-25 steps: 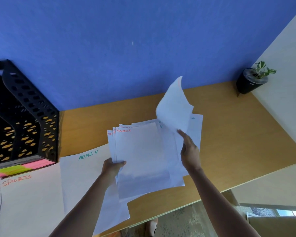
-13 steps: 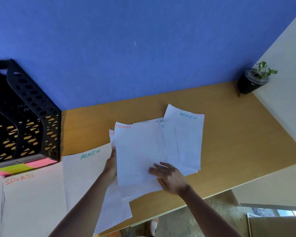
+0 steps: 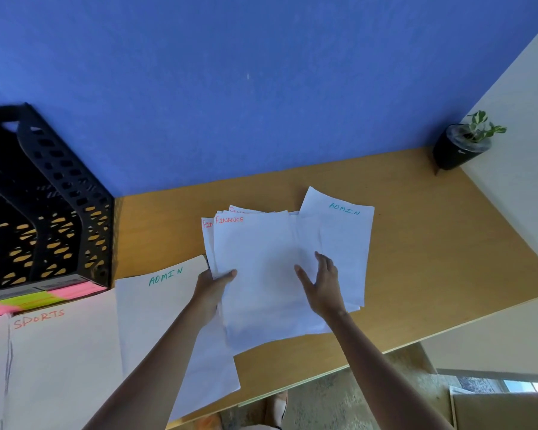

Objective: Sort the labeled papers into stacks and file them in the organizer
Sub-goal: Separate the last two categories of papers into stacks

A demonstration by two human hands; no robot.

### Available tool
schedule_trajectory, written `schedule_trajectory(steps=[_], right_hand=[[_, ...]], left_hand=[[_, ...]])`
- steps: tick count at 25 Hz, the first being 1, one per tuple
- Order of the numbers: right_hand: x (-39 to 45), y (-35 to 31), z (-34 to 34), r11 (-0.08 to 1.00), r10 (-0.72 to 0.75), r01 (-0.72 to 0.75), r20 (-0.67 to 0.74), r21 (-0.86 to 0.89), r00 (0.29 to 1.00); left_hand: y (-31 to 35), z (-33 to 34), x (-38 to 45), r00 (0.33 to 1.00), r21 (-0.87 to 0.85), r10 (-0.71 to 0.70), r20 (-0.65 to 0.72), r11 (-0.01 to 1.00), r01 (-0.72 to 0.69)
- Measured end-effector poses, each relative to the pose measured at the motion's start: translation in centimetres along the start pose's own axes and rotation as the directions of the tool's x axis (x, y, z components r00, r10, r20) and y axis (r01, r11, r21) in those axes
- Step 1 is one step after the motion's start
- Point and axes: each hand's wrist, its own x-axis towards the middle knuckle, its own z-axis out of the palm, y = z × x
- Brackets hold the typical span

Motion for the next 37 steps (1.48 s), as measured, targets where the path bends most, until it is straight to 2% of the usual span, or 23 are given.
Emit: schedule_trajectory(steps=[3, 6, 9, 12, 14, 16, 18, 20, 23, 27, 30, 33, 37], right_hand=[[1.4, -1.4, 1.2, 0.989, 0.143, -0.138, 0.121, -0.048, 0.982], [1.9, -2.3, 2.3, 0.991, 0.107, -0.123, 0.235, 0.055, 0.966], [2.2, -2.4, 1.9, 0.974, 0.109, -0.146, 0.204, 0.174, 0.973], [2.7, -2.5, -0.7, 0.887, 0.159, -0.203, 0.139, 0.415, 0.977], [3.0, -3.1, -2.6, 0.822, 0.111, -0.197, 0.189, 0.535, 0.976], [3.2, -4.0, -3.5, 0.795, 0.053, -0.167, 0.208, 0.583, 0.977], [3.1, -5.6, -3.7, 0.764, 0.043, -0.115, 0.128, 0.635, 0.991], [2.8, -7.2, -3.6, 0.743, 0.041, -0.020, -0.016, 0.669, 0.999], [2.0, -9.2, -3.2, 0.707, -0.031, 0.127, -0.150, 0.696, 0.988], [1.1, -9.3, -3.4, 0.718, -0.099, 0.209, -0.199, 0.664, 0.975], [0.4, -8.3, -3.6, 0.733, -0.124, 0.236, -0.217, 0.638, 0.968], [-0.3, -8.1, -3.4, 0.752, -0.162, 0.262, -0.215, 0.605, 0.963], [-0.1, -8.3, -2.7, 0.732, -0.149, 0.255, -0.217, 0.631, 0.965]], left_hand=[[0.6, 0.3, 0.0, 0.995, -0.019, -0.048, 0.085, 0.999, 0.050], [0.7, 1.0, -0.3, 0.998, 0.027, -0.056, 0.042, 0.998, 0.055], [1.0, 1.1, -0.7, 0.998, 0.011, -0.045, 0.041, 0.999, 0.045], [2.2, 0.6, -1.0, 0.982, -0.058, -0.018, 0.188, 0.998, 0.029], [3.4, 0.5, -1.0, 0.973, -0.078, 0.001, 0.233, 0.997, 0.018], [4.9, 1.1, -1.3, 0.976, -0.044, 0.052, 0.210, 0.998, -0.044], [6.2, 2.2, -1.6, 0.974, 0.051, 0.187, 0.126, 0.980, -0.195], [7.3, 3.2, -1.9, 0.945, 0.100, 0.325, 0.031, 0.940, -0.327], [8.1, 4.6, -2.3, 0.914, 0.074, 0.404, -0.026, 0.913, -0.402], [7.9, 4.2, -2.8, 0.862, 0.056, 0.504, -0.053, 0.863, -0.501], [7.4, 3.6, -2.9, 0.864, 0.078, 0.493, -0.096, 0.870, -0.488], [6.8, 3.5, -2.3, 0.902, 0.084, 0.409, -0.135, 0.912, -0.401], [6.1, 3.5, -1.5, 0.931, 0.149, 0.348, -0.115, 0.932, -0.330]])
